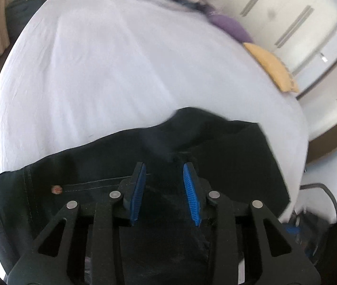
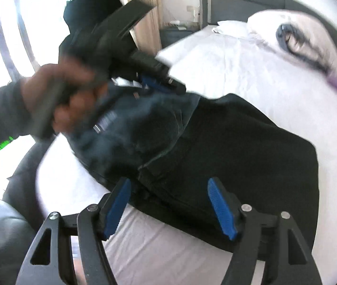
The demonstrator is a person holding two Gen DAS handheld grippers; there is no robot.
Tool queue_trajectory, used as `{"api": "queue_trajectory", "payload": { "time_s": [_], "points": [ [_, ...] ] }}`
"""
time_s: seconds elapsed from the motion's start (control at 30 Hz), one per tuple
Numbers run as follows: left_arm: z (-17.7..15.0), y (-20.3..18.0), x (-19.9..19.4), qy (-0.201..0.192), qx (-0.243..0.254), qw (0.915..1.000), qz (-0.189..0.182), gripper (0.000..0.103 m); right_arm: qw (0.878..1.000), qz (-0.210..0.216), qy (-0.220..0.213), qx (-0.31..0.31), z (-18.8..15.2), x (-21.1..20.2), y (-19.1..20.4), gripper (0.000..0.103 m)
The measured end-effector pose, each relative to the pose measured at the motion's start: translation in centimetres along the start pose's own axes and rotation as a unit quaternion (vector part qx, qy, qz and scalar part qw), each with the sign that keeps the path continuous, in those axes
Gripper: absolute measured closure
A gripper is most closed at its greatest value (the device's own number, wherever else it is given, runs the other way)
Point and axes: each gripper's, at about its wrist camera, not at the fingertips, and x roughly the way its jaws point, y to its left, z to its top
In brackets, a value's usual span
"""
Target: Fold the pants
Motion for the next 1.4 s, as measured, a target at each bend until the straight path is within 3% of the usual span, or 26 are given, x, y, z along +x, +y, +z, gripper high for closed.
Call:
{"api": "queue_trajectory", "payload": {
  "time_s": [0.13,0.2,0.23,0.27,0.37,0.47,0.53,0.6,0.73,0.93,1.0,1.17,1.27,1.3,1.37,1.4],
  "points": [
    [-1.7,-5.1,1.4,0.003,0.036,0.9989,-0.030,0.072,0.989,0.062,-0.045,0.124,1.4,-3.4,-9.6,0.033],
    [-3.0,-7.1,3.0,0.016,0.061,0.9979,-0.014,0.072,0.970,0.126,-0.068,0.199,2.0,-3.8,-15.4,0.033],
    [-3.7,-7.6,4.1,0.028,0.066,0.9974,-0.003,0.071,0.952,0.170,-0.075,0.242,2.2,-3.3,-18.8,0.033],
    [-4.4,-7.5,5.3,0.045,0.059,0.9972,0.007,0.071,0.942,0.193,-0.080,0.261,2.3,-2.7,-20.7,0.034],
    [-5.6,-6.8,6.9,0.050,0.031,0.9983,-0.001,0.072,0.922,0.231,-0.069,0.304,2.4,0.4,-25.4,0.034],
    [-6.2,-8.0,7.3,0.047,0.061,0.9966,0.028,0.072,0.909,0.254,-0.040,0.328,2.3,4.0,-28.0,0.034],
    [-6.3,-8.9,7.8,0.047,0.067,0.9953,0.051,0.072,0.904,0.258,-0.016,0.340,1.5,5.8,-28.2,0.035],
    [-6.4,-9.0,8.1,0.046,0.059,0.9956,0.057,0.072,0.906,0.259,0.004,0.334,0.3,7.0,-27.6,0.048],
    [-6.5,-9.1,8.3,0.042,0.056,0.9960,0.056,0.072,0.900,0.277,0.006,0.337,-1.7,5.9,-26.6,0.049],
    [-6.9,-9.2,8.3,0.039,0.038,0.9976,0.042,0.072,0.910,0.280,0.030,0.306,-4.0,3.0,-23.2,0.049],
    [-7.1,-7.4,7.5,0.037,0.038,0.9978,0.039,0.072,0.918,0.271,0.045,0.286,-5.1,1.9,-21.6,0.049],
    [-6.9,-5.2,7.4,0.031,0.035,0.9986,0.026,0.072,0.920,0.250,0.030,0.300,-7.8,-1.4,-19.5,0.049],
    [-7.0,-4.1,5.5,0.011,0.001,0.9999,0.005,0.071,0.925,0.237,0.007,0.297,-8.1,-4.2,-17.4,0.047],
    [-7.2,-3.6,4.1,-0.007,-0.016,0.9998,0.003,0.069,0.928,0.237,-0.005,0.289,-7.7,-4.9,-16.4,0.047],
    [-7.7,-2.5,1.5,-0.045,-0.038,0.9983,-0.002,0.040,0.931,0.236,-0.035,0.276,-6.2,-6.0,-14.7,0.044],
    [-8.2,-1.8,-0.1,-0.069,-0.051,0.9963,-0.004,0.024,0.931,0.235,-0.052,0.276,-5.3,-6.1,-14.1,0.038]
  ]
}}
